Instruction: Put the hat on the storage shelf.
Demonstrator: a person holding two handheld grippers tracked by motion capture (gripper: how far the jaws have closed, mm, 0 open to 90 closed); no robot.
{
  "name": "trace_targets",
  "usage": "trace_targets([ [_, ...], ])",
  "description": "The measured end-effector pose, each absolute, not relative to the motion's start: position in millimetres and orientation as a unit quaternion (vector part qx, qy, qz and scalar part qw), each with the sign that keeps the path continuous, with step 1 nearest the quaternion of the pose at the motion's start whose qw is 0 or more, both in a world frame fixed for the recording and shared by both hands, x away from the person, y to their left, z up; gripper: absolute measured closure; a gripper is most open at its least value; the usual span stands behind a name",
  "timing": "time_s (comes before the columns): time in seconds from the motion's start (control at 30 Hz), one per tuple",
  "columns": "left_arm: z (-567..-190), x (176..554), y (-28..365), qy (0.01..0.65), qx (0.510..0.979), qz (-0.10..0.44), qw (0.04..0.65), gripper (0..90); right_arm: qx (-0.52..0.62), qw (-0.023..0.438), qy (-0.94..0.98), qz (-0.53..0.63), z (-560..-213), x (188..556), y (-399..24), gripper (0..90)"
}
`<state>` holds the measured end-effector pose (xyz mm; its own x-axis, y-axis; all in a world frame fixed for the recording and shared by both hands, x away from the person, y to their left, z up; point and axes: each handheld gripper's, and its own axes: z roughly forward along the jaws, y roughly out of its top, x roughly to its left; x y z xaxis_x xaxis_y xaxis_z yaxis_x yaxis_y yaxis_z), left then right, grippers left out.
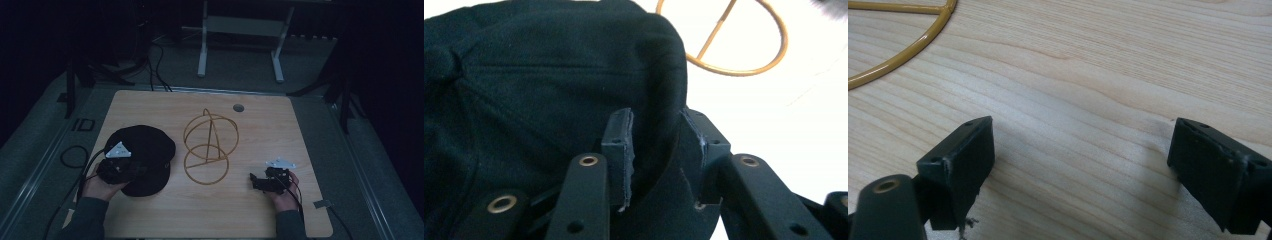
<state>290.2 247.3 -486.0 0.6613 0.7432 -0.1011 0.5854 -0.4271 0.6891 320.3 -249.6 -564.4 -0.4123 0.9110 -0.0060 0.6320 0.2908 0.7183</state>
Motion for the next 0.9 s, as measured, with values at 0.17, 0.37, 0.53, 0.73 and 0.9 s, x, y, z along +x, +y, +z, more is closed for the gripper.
trace_targets([
  [0.17, -488, 297, 248, 0.387, 0.844, 0.085, 0.362, 66.1, 0.498, 0.214, 0.774, 0.326, -564, 320, -250, 11.5],
  [0.37, -487, 301, 254, 0.382, 0.846, 0.064, 0.366, 60.6, 0.499, 0.214, 0.774, 0.326, -564, 320, -249, 11.5],
  [0.53, -479, 301, 259, 0.379, 0.856, 0.061, 0.347, 61.1, 0.5, 0.215, 0.773, 0.326, -564, 320, -249, 11.6],
  [0.73, -463, 305, 269, 0.358, 0.869, 0.07, 0.335, 65.2, 0.501, 0.215, 0.773, 0.326, -564, 319, -249, 11.6],
  [0.9, -452, 312, 275, 0.341, 0.878, 0.061, 0.331, 66.6, 0.501, 0.214, 0.772, 0.326, -564, 319, -249, 11.5],
])
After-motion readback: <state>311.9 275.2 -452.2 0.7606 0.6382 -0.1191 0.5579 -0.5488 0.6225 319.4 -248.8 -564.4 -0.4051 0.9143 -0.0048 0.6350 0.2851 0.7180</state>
